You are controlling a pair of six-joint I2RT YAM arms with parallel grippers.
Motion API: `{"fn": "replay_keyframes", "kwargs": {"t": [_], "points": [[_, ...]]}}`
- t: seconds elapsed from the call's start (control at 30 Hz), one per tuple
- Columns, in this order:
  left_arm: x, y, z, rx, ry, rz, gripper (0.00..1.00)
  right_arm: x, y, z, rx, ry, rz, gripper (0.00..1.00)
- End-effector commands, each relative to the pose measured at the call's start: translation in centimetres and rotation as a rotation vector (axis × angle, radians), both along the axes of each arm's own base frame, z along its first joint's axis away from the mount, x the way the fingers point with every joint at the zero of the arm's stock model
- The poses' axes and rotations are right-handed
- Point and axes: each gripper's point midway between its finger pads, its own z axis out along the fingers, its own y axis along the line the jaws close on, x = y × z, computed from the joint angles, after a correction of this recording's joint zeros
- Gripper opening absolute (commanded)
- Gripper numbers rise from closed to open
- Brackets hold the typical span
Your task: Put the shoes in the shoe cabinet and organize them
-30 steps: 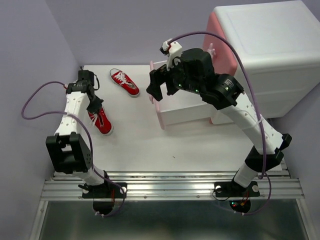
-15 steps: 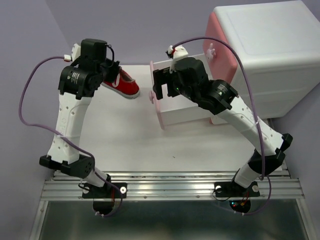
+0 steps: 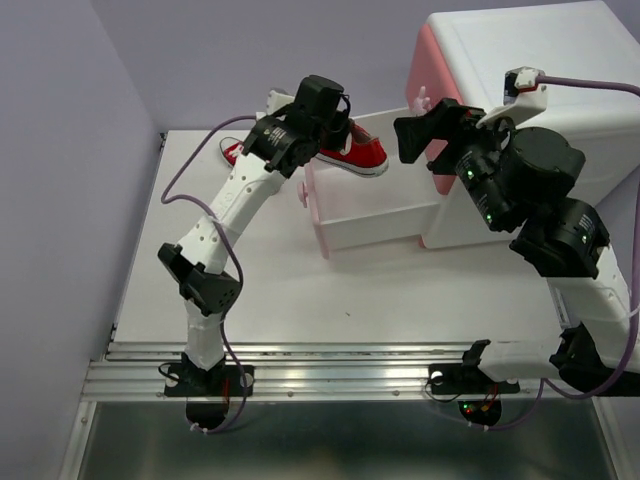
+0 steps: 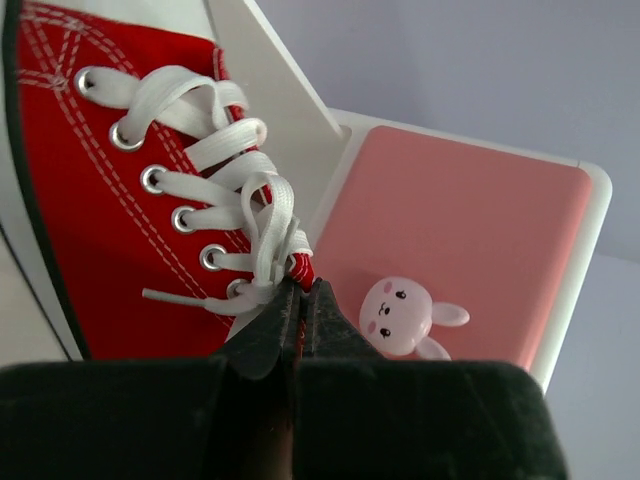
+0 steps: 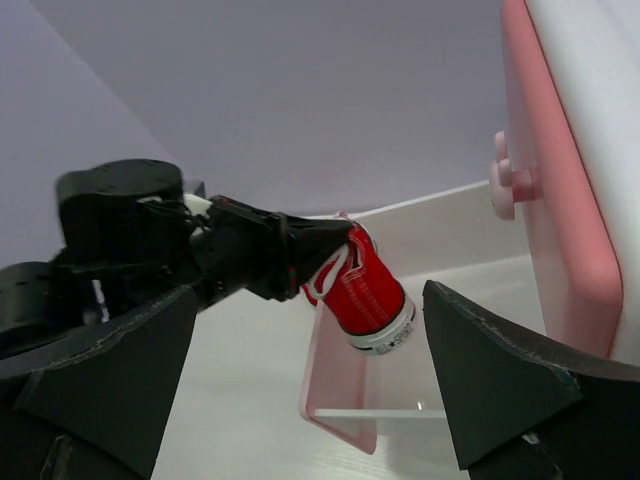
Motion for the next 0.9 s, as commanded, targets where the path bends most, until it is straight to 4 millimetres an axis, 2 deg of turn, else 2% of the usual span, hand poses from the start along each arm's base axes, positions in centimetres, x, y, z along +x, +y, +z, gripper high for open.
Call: {"fn": "replay_keyframes", "kwargs": {"t": [0.0,0.03,0.1,0.2,0.47,0.53,0.57,0.63,0.67,0.87], "points": [[2.2,-1.4,8.1,-0.261,-0.217,0.071,0.00,0.5,0.5,1.2,0.030,-0.022,-0.014,1.00],[2.9,-2.4,7.1,-0.270,-0.198,0.070,0.00,0.5,0.4,1.5,0.035,-0.020,-0.015,1.00],[3.4,-3.5,6.5,-0.273,-0.198,0.062,0.00,0.7,0.7,1.1,0.017,-0.008,-0.012,1.00],[3.6,-6.3,3.3,-0.258,-0.145,0.037,0.00,0.8,0.7,0.4,0.001,0.003,-0.018,1.00],[4.4,-8.0,-2.5,-0.192,-0.058,0.123,0.00,0.8,0.9,-1.8,-0.034,0.053,-0.015,1.00],[4.2,-8.2,-3.2,-0.201,-0.034,0.142,0.00,0.8,1.0,-2.2,-0.048,0.065,-0.015,1.00],[4.1,-8.2,-3.2,-0.197,-0.039,0.157,0.00,0.8,0.9,-2.5,-0.055,0.071,-0.015,1.00],[2.6,-9.1,-3.1,-0.220,-0.026,0.173,0.00,0.8,1.0,-3.3,-0.073,0.085,-0.011,1.00],[2.6,-8.8,-3.1,-0.225,-0.025,0.191,0.00,0.8,1.1,-3.4,-0.077,0.088,-0.008,1.00],[-0.7,-10.1,-6.5,-0.201,0.099,0.191,0.00,0.5,1.6,-5.0,-0.139,0.116,0.027,1.00]]}}
